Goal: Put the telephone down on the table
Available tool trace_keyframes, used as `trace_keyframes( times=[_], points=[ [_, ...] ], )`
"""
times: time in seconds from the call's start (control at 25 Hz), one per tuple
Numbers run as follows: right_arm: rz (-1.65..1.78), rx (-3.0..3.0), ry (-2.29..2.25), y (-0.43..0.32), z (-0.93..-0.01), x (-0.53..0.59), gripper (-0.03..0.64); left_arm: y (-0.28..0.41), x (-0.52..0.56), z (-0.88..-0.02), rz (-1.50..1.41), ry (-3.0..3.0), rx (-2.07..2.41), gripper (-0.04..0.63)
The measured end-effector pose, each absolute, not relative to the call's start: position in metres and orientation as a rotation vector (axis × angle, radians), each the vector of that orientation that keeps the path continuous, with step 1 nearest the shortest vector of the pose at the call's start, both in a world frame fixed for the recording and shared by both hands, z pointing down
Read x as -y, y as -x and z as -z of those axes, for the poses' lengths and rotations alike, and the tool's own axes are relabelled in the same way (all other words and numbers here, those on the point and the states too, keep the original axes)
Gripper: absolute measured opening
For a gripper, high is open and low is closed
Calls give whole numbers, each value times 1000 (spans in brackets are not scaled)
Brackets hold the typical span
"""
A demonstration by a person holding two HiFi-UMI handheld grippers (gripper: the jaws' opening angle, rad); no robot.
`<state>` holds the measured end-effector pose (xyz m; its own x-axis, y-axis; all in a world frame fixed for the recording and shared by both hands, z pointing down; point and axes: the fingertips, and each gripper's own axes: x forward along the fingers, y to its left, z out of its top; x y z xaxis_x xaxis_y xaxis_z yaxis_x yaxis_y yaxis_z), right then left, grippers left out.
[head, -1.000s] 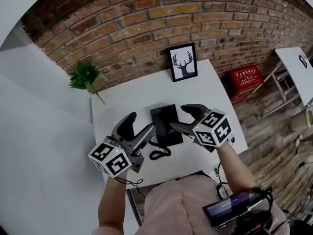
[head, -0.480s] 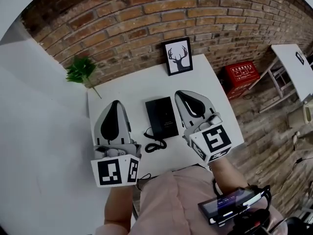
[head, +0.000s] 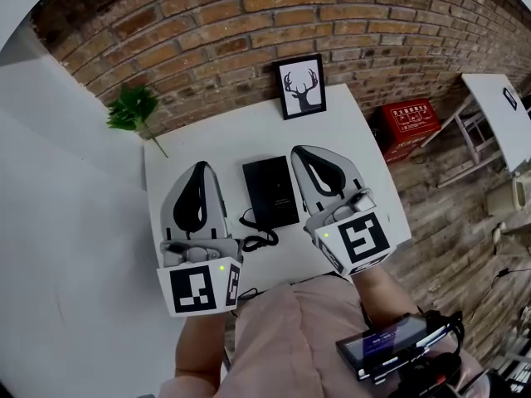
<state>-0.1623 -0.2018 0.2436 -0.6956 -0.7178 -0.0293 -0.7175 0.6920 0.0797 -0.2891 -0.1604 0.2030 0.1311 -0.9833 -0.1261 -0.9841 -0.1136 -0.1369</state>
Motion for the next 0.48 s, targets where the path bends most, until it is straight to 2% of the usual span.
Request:
trace_keyframes(
  times=[0.48],
  points=[
    [136,2886,-1244,159,-241,210,5,280,167,-208,27,2217,-1953,2]
  ],
)
